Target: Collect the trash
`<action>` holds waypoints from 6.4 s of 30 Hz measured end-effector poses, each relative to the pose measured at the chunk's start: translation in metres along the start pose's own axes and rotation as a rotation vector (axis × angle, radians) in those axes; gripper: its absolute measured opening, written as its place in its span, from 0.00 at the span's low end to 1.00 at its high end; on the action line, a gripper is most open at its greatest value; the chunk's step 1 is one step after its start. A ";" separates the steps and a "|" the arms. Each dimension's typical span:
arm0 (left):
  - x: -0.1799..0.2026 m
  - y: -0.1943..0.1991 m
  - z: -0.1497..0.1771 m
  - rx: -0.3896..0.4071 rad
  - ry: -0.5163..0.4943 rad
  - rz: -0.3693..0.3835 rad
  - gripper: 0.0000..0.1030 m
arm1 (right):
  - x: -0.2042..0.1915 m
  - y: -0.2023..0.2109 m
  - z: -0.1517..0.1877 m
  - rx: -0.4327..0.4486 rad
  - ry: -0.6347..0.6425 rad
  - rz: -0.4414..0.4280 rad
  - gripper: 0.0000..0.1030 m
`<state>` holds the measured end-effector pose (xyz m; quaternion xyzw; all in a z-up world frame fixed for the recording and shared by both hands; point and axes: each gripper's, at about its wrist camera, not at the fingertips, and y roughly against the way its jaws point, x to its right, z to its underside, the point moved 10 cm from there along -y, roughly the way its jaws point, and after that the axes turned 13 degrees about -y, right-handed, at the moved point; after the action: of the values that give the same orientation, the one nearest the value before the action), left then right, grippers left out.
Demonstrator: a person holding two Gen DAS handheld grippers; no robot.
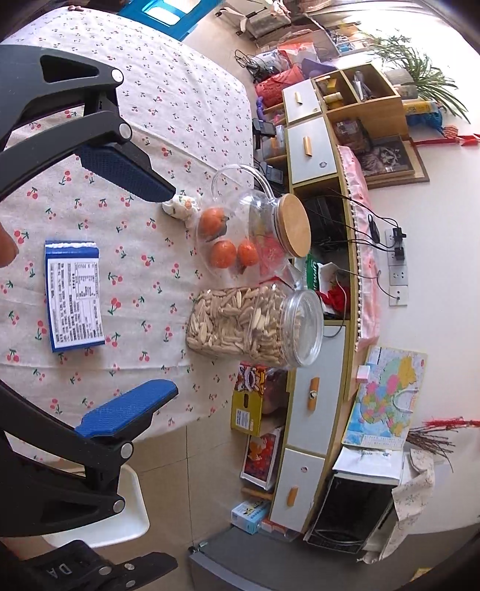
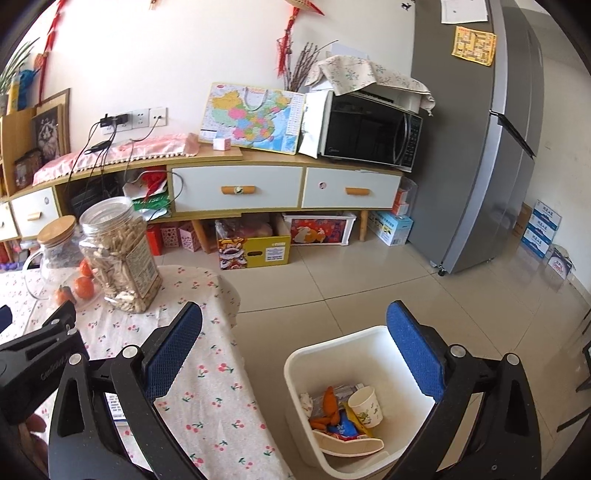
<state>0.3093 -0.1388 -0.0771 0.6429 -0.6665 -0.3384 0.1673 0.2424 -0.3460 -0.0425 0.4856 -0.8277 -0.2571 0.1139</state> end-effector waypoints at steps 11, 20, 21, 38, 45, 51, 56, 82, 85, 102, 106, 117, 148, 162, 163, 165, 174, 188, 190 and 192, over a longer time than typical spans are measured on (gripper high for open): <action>-0.095 -0.124 0.030 -0.260 0.076 0.001 0.91 | -0.050 -0.012 0.033 -0.154 0.041 -0.141 0.93; -0.095 -0.171 0.054 -0.350 0.075 0.067 0.62 | -0.076 -0.030 0.062 -0.315 0.058 -0.312 0.93; -0.094 -0.168 0.054 -0.341 0.066 0.069 0.48 | -0.082 -0.031 0.067 -0.335 0.073 -0.340 0.93; -0.124 0.004 0.101 -0.250 0.035 0.294 0.31 | -0.181 -0.004 0.155 -0.473 0.797 -0.694 0.93; -0.136 -0.008 0.118 -0.311 0.103 0.301 0.31 | -0.200 -0.011 0.191 -0.545 1.055 -0.744 0.82; -0.133 -0.005 0.112 -0.295 0.085 0.331 0.31 | -0.206 -0.011 0.191 -0.630 0.997 -0.787 0.62; -0.135 -0.005 0.111 -0.289 0.089 0.321 0.31 | -0.205 0.002 0.188 -0.625 0.897 -0.779 0.56; -0.131 0.039 0.083 -0.071 0.096 0.160 0.31 | -0.146 0.060 0.073 -0.181 0.266 -0.508 0.56; -0.122 0.046 0.076 -0.035 0.084 0.125 0.31 | -0.132 0.054 0.062 -0.139 0.238 -0.477 0.56; -0.040 0.064 0.037 0.054 0.099 0.132 0.31 | -0.008 0.018 0.005 -0.003 0.050 -0.233 0.57; -0.015 0.065 0.033 0.055 0.075 0.150 0.31 | 0.027 0.005 -0.005 0.007 -0.011 -0.154 0.57; 0.072 0.070 0.016 0.053 -0.043 0.241 0.31 | 0.138 -0.046 -0.006 -0.093 -0.188 0.084 0.83; 0.236 0.086 -0.021 0.035 -0.229 0.449 0.80 | 0.268 0.032 -0.066 0.232 -0.550 0.203 0.93; -0.023 0.173 -0.008 0.309 -0.086 -0.056 0.94 | 0.065 0.156 -0.066 0.512 -0.223 -0.144 0.93; -0.037 0.167 0.001 0.271 -0.070 -0.056 0.94 | 0.049 0.160 -0.059 0.474 -0.191 -0.171 0.93; -0.073 0.175 0.013 0.304 -0.018 -0.125 0.94 | 0.018 0.168 -0.042 0.419 -0.137 -0.235 0.93; -0.156 0.166 0.036 0.301 0.063 -0.141 0.94 | -0.058 0.203 -0.013 0.504 -0.014 -0.283 0.93; -0.190 0.163 0.051 0.320 0.137 -0.229 0.94 | -0.102 0.144 0.036 0.162 -0.018 -0.383 0.93; -0.184 0.153 0.055 0.276 0.142 -0.176 0.94 | -0.104 0.146 0.038 0.159 -0.010 -0.400 0.93; -0.175 0.145 0.058 0.246 0.144 -0.130 0.94 | -0.104 0.146 0.039 0.162 0.005 -0.398 0.93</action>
<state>0.1835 0.0367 0.0150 0.7230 -0.6462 -0.2172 0.1124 0.1687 -0.1861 0.0098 0.6476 -0.7332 -0.2061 0.0233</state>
